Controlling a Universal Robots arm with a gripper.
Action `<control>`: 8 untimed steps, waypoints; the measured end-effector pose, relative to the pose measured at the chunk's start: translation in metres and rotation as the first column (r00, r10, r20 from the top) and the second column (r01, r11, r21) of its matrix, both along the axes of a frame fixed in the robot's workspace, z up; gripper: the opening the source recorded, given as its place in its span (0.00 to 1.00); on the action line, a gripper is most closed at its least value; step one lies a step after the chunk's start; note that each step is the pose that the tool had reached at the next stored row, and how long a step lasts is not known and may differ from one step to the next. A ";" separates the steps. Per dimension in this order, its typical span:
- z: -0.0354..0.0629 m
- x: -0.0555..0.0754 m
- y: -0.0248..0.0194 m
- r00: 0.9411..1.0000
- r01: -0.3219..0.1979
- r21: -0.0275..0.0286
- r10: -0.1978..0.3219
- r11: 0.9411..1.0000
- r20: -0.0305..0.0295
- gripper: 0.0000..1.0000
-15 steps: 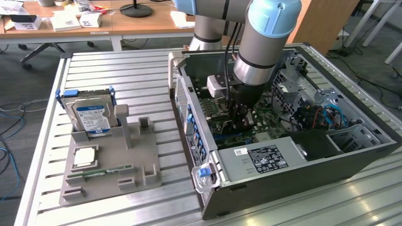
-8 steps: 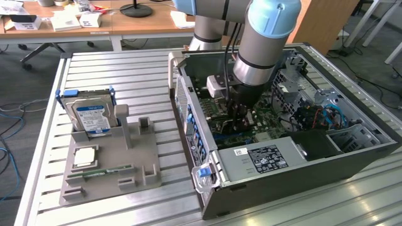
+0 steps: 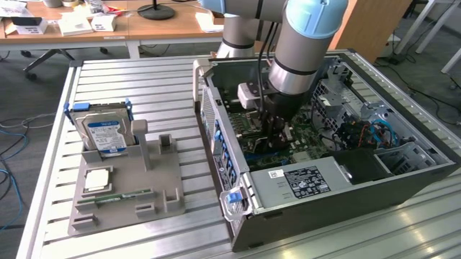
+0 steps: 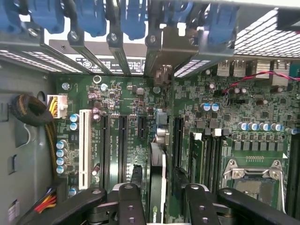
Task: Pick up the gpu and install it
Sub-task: 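Insert the gpu into the slot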
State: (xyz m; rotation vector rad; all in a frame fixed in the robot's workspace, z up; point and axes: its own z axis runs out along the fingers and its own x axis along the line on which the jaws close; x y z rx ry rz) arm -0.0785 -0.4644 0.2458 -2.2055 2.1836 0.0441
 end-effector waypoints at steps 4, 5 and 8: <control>0.0097 0.000 0.0000 1.000 0.000 0.000 0.000 1.000 0.000 0.40; 0.0126 0.000 0.0001 1.000 0.000 0.000 0.000 1.000 0.001 0.40; 0.0224 0.000 0.0005 1.000 0.000 0.000 0.000 1.000 0.002 0.40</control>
